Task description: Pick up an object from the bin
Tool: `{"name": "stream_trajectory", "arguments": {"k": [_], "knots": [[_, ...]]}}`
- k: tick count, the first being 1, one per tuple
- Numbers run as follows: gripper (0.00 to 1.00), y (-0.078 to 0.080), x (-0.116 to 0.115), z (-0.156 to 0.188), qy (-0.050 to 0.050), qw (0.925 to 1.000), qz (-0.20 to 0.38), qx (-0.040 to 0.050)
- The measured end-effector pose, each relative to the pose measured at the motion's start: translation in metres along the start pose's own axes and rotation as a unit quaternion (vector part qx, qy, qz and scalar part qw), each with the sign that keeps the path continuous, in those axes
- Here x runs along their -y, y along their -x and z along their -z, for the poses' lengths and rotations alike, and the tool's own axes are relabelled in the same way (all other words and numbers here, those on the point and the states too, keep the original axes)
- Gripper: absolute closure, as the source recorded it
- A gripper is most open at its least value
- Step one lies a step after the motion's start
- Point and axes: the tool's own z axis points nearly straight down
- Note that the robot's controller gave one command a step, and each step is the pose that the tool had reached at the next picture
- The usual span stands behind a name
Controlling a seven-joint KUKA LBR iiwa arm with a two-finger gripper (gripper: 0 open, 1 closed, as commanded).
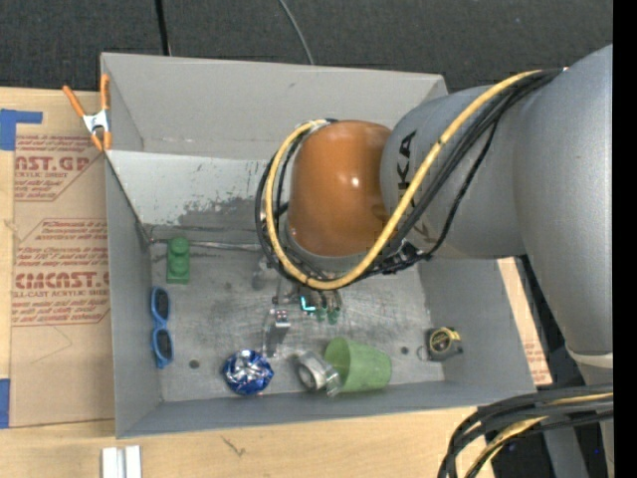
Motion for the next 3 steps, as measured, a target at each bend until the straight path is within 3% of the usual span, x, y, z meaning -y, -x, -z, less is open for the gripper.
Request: {"name": "stream_trajectory", "arguments": {"k": [1,2,3], "knots": [[0.0,-0.027,0.001,-0.081,0.001,0.9905,0.137,0.0097],[1.0,-0.027,0.0,-0.08,0.001,0.9905,0.137,0.0092],[1.0,-0.022,0.016,0.069,0.0,0.9908,0.135,0.0082]]}}
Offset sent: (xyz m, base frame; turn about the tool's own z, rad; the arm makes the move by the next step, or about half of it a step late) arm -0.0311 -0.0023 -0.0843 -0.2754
